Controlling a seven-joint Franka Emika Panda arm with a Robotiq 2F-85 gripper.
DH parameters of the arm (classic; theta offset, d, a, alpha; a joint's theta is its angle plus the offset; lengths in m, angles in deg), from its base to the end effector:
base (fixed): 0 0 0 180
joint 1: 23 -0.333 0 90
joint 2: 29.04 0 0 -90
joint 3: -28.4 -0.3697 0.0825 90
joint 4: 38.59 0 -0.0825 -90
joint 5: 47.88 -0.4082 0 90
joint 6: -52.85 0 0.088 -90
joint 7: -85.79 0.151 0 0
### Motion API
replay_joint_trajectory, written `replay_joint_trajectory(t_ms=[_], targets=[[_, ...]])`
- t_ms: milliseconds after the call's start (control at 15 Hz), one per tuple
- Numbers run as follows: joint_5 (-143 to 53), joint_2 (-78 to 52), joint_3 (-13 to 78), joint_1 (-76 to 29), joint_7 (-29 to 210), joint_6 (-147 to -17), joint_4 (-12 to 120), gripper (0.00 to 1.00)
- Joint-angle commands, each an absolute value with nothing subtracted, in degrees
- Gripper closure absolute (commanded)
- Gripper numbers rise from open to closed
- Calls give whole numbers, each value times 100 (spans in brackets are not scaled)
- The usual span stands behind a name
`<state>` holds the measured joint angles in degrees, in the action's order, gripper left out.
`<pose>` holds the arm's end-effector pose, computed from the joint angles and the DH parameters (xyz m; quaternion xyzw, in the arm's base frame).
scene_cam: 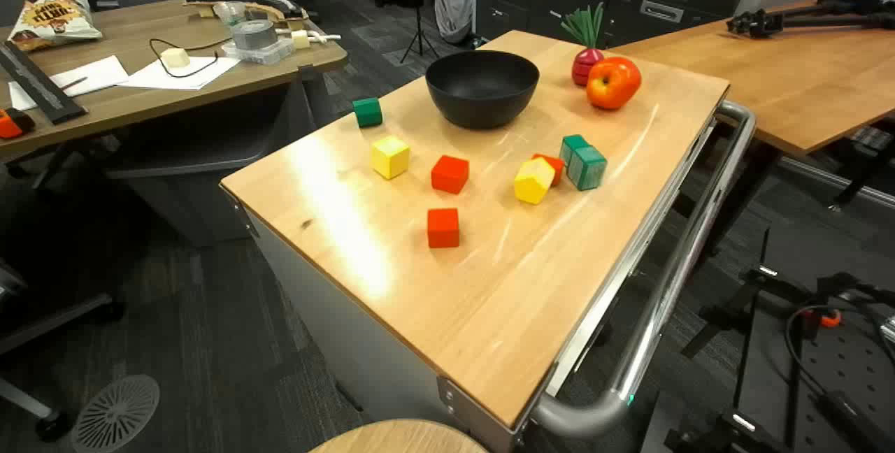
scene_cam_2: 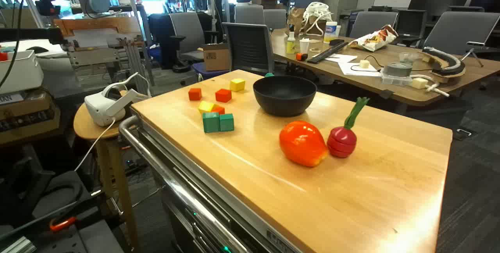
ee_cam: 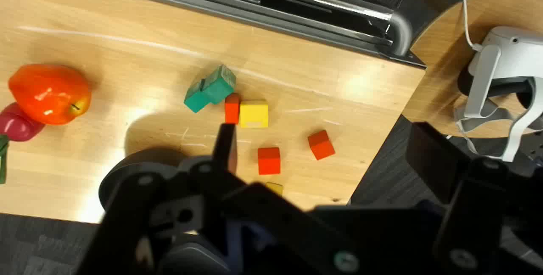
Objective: Move the apple to the top right corner of the countertop, place all the blocks inside the black bowl, put the radish in the bowl
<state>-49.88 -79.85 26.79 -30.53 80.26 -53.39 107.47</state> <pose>0.2903 0.0525 0.5438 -0.9882 -0.1198 -0.0955 0.0088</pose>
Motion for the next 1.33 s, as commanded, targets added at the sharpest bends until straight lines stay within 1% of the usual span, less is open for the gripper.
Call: replay_joint_trajectory(t_ms=[0,600,733,933,1000,1067,1133,1267], targets=[[-5009,-7983,2656,-3022,8008,-5332,10712,0],[-5009,-8018,2657,-3021,8007,-5332,10646,0],[-5016,-7978,2950,-3334,7151,-5253,10622,0],[-5061,-7889,3259,-3523,6292,-5200,10582,0],[-5113,-7885,3392,-3601,6037,-4974,10520,0],[-5147,-7869,3465,-3661,5870,-4642,10448,0],[-5011,-7923,3255,-3448,6248,-5035,10667,0],[-5027,-7920,3387,-3532,6017,-4815,10627,0]])
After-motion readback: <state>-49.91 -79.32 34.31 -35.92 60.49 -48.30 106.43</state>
